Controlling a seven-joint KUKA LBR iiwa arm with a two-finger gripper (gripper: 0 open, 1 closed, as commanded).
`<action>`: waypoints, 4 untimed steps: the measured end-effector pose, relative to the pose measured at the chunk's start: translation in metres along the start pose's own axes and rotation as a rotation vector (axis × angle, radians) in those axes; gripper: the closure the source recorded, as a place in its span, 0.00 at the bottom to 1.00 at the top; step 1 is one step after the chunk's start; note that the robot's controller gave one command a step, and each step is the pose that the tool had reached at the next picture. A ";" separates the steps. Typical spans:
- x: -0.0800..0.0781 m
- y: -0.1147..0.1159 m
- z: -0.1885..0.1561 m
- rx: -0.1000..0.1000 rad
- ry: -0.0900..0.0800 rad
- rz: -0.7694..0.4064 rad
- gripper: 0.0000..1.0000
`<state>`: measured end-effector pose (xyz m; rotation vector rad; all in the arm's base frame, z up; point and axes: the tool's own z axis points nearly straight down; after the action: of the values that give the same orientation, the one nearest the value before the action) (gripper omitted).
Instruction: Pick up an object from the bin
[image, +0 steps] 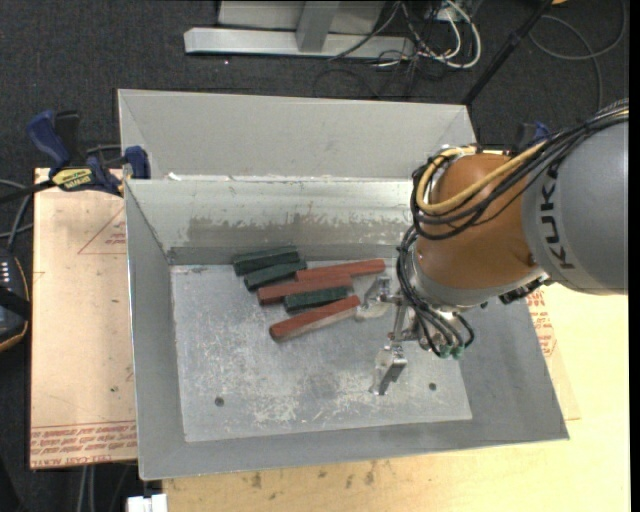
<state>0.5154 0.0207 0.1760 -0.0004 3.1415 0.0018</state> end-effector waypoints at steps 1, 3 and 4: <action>-0.060 0.027 0.073 0.000 -0.009 -0.096 0.00; -0.077 0.038 0.074 0.001 0.011 0.085 0.00; -0.068 0.060 0.095 0.004 -0.018 0.180 0.00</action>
Offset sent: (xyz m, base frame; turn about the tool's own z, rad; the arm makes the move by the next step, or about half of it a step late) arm 0.0964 0.0191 -0.0442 -0.1843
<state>0.5836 0.0812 0.0813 0.2798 3.1115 -0.0042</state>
